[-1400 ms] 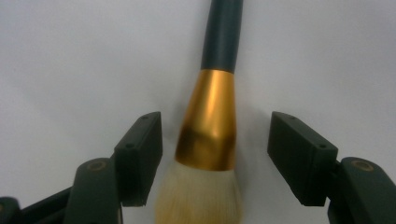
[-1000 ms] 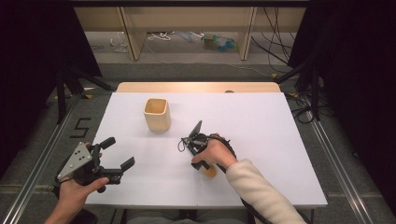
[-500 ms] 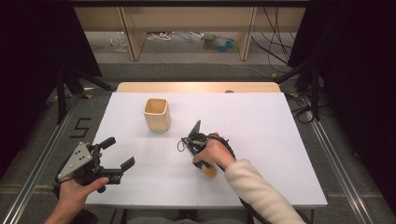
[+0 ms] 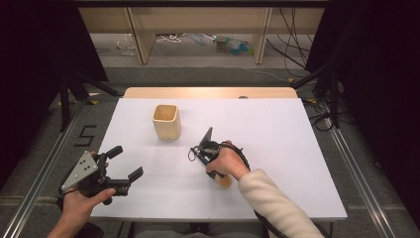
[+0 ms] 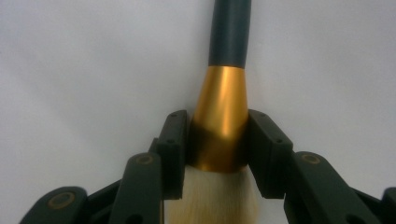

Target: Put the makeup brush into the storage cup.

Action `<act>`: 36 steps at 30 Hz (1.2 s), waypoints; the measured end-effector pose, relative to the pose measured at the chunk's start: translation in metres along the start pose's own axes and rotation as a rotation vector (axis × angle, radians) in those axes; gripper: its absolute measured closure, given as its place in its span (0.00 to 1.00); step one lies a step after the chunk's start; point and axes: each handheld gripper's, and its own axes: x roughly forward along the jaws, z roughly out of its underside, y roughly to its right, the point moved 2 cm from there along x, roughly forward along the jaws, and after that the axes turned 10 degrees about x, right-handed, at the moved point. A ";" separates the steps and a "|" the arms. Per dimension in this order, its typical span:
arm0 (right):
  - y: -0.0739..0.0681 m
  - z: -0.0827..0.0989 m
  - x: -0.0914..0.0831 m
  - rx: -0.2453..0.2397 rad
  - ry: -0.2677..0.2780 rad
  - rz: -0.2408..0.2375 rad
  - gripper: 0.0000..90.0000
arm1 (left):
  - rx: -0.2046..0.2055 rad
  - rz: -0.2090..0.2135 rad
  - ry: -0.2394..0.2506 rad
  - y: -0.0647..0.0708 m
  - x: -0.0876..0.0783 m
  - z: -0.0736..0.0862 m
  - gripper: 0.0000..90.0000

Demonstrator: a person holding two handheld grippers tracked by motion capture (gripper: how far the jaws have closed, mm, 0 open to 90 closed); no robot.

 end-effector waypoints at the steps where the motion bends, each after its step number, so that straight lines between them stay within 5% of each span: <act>1: 0.000 0.000 0.000 -0.003 -0.001 -0.001 0.68 | 0.000 0.000 0.000 0.000 0.000 0.000 0.00; 36: 0.005 0.001 -0.005 -0.069 0.025 -0.017 0.69 | 0.009 -0.001 -0.025 0.001 0.000 0.001 0.00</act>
